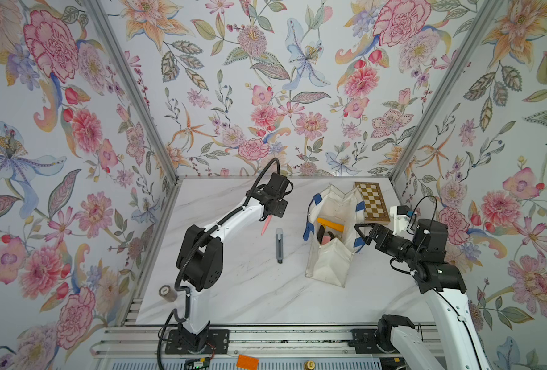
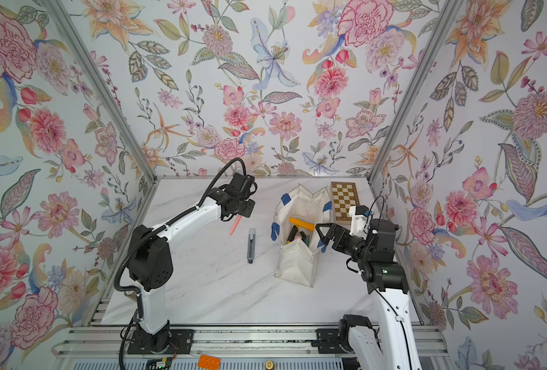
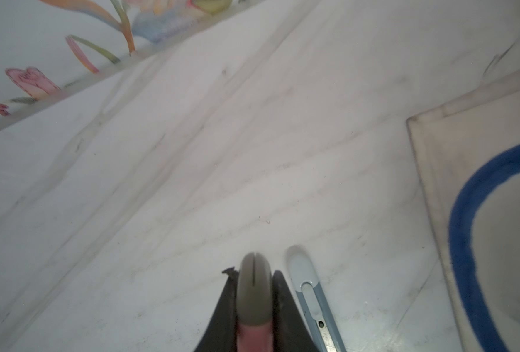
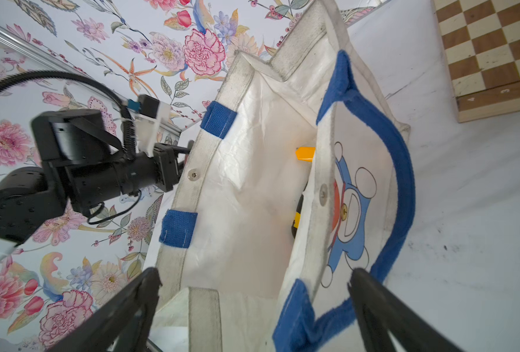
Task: Place the art knife into the pouch
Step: Pick up the utility knife at the center of the board, then place the utility knife in the pouch.
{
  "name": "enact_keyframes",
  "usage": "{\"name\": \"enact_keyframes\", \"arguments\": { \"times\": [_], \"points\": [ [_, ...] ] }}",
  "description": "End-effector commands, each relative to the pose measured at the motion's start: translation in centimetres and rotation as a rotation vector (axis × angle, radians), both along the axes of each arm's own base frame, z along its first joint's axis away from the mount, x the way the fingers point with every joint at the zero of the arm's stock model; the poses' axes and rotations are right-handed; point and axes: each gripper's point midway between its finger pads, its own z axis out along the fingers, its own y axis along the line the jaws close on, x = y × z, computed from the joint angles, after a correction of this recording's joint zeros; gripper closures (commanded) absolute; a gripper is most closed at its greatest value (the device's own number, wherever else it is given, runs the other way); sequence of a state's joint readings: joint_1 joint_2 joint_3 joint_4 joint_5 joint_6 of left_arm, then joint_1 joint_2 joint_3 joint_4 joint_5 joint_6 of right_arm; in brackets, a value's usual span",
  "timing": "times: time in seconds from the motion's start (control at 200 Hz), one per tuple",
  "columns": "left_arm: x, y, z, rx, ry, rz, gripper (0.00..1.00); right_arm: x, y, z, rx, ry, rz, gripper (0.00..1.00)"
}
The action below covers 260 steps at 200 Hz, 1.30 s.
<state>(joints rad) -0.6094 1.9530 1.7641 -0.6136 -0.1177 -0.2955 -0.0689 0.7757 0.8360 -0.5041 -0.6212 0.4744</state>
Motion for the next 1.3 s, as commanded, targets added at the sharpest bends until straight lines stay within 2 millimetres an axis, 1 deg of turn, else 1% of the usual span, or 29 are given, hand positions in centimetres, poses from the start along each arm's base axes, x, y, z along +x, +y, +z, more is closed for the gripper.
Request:
{"name": "enact_keyframes", "arguments": {
  "times": [0.0, 0.14, 0.265, 0.37, 0.475, 0.58, 0.66, 0.751, 0.891, 1.041, 1.181, 1.221, 1.246, 1.266, 1.296],
  "points": [
    [-1.0, -1.6, 5.4, -0.059, -0.062, -0.043, 0.88, -0.3, 0.4, 1.2, -0.001, -0.052, 0.032, 0.01],
    [-2.0, -4.4, 10.5, -0.097, -0.147, -0.099, 0.88, -0.2, 0.4, 1.1, 0.002, -0.052, 0.031, 0.01],
    [-2.7, -7.0, 13.8, -0.137, -0.204, -0.149, 0.88, -0.2, 0.4, 1.1, 0.005, -0.053, 0.030, 0.01],
    [-3.3, -9.0, 15.7, -0.171, -0.231, -0.190, 0.89, -0.3, 0.4, 1.2, 0.004, -0.057, 0.023, 0.01],
    [-4.3, -11.5, 17.5, -0.249, -0.258, -0.248, 0.90, -0.6, 0.3, 1.2, 0.002, -0.066, 0.016, 0.01],
    [-6.0, -14.5, 18.9, -0.354, -0.268, -0.334, 0.91, -0.6, 0.1, 1.0, 0.004, -0.059, 0.005, 0.01],
    [-7.2, -16.5, 19.4, -0.405, -0.271, -0.394, 0.91, -0.7, 0.2, 0.9, 0.017, -0.051, 0.002, 0.01],
    [-7.9, -17.9, 19.4, -0.422, -0.278, -0.422, 0.91, -0.9, 0.2, 1.0, 0.025, -0.051, 0.001, 0.01],
    [-8.2, -19.6, 18.4, -0.457, -0.248, -0.455, 0.91, -1.1, 0.1, 1.0, 0.026, -0.055, -0.012, 0.01],
    [-8.1, -21.5, 16.3, -0.473, -0.211, -0.496, 0.91, -1.3, 0.1, 0.7, 0.032, -0.051, -0.017, 0.01],
    [-7.1, -22.6, 13.9, -0.425, -0.176, -0.495, 0.90, -1.3, 0.0, 0.3, 0.031, -0.041, -0.022, 0.01],
    [-6.9, -22.8, 13.4, -0.414, -0.165, -0.494, 0.89, -1.3, 0.0, 0.2, 0.032, -0.039, -0.022, 0.01],
    [-6.9, -23.0, 13.0, -0.411, -0.156, -0.497, 0.85, -1.3, 0.0, 0.2, 0.033, -0.039, -0.021, 0.01],
    [-6.9, -23.1, 12.7, -0.409, -0.149, -0.500, 0.80, -1.4, 0.0, 0.2, 0.034, -0.038, -0.020, 0.01],
    [-6.9, -23.2, 12.5, -0.411, -0.144, -0.504, 0.70, -1.4, 0.0, 0.3, 0.032, -0.040, -0.019, 0.01]
  ]
}}
